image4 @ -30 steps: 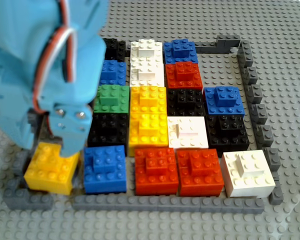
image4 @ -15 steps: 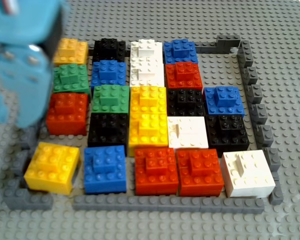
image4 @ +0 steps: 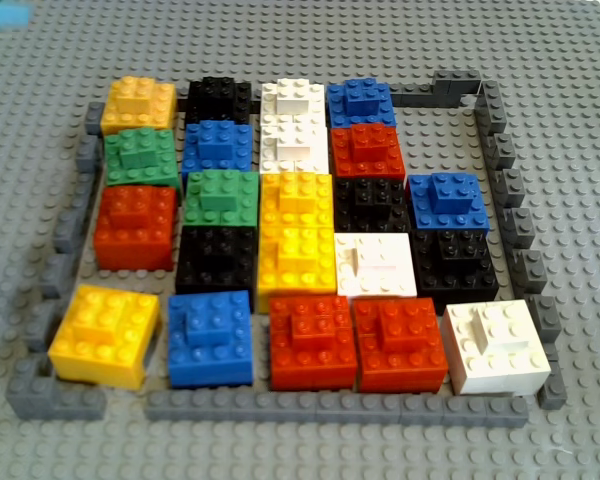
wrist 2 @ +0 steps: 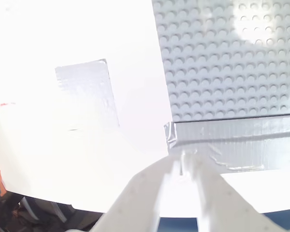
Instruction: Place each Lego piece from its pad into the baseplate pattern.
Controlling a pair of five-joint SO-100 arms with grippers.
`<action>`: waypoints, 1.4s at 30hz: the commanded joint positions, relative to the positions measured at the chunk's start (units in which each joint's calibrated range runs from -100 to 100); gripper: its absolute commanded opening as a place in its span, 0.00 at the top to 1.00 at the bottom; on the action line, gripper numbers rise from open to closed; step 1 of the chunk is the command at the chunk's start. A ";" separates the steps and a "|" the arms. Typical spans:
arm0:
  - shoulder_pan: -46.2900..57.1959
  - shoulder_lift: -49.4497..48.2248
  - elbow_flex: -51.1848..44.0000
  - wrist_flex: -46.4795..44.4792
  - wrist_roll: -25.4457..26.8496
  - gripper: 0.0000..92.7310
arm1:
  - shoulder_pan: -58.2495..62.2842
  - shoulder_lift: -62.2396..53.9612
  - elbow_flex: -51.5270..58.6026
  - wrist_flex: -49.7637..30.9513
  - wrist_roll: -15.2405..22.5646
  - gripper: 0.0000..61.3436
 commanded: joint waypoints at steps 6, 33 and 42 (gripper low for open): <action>13.92 -1.85 -0.22 0.34 0.37 0.94 | -0.45 7.42 -10.90 -1.12 -1.56 1.00; 40.69 -1.42 -1.21 -5.60 0.42 0.94 | -1.75 12.82 -16.32 2.62 -1.71 1.00; 40.25 -1.24 -1.21 -6.50 0.42 0.94 | -1.90 11.62 -14.78 2.71 -1.76 1.00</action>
